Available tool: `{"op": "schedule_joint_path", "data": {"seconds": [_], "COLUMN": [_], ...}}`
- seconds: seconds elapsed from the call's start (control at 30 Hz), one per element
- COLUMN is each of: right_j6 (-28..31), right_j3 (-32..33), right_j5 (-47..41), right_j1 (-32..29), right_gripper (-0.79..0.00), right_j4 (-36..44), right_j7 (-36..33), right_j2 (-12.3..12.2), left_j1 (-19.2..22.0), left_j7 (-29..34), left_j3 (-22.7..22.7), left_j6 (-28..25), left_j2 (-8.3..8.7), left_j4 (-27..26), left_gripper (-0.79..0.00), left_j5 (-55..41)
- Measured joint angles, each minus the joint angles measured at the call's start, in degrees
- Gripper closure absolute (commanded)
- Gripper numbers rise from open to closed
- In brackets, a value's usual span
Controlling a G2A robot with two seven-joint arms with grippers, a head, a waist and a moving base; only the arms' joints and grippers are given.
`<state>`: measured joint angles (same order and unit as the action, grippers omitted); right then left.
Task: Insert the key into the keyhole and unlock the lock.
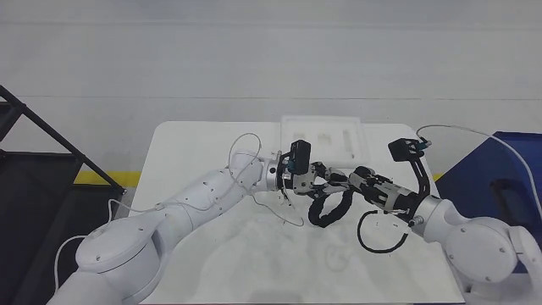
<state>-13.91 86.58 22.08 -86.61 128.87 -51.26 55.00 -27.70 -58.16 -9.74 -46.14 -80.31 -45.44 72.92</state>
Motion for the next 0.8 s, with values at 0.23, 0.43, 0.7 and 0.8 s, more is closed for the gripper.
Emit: {"op": "schedule_joint_path", "data": {"seconds": [0.23, 0.43, 0.7, 0.8], "right_j6": [0.0, -0.7, -0.8, 1.8], "right_j3": [-1.0, -1.2, -0.1, 1.1], "right_j5": [1.1, 1.4, 1.3, 1.6], "right_j1": [1.1, 2.1, 4.5, 5.3], "right_gripper": [-0.129, -0.228, -0.366, -0.785], "right_j4": [-0.5, -1.4, -3.2, -3.3], "right_j7": [-0.1, 0.2, 1.0, 1.1], "right_j2": [0.0, 0.1, 0.1, -0.1], "left_j1": [0.1, -0.6, -1.6, -1.8], "left_j7": [0.2, 0.5, 1.0, 1.1], "left_j3": [0.0, 0.0, 0.0, 0.0], "left_j6": [-0.2, -0.5, -1.0, -1.1], "left_j2": [0.22, 0.29, 0.53, 0.80], "left_j4": [-0.2, 0.3, 1.4, 1.9], "left_gripper": [0.000, 0.000, 0.000, 0.000], "left_j5": [-0.4, -1.1, -2.0, -2.6]}}
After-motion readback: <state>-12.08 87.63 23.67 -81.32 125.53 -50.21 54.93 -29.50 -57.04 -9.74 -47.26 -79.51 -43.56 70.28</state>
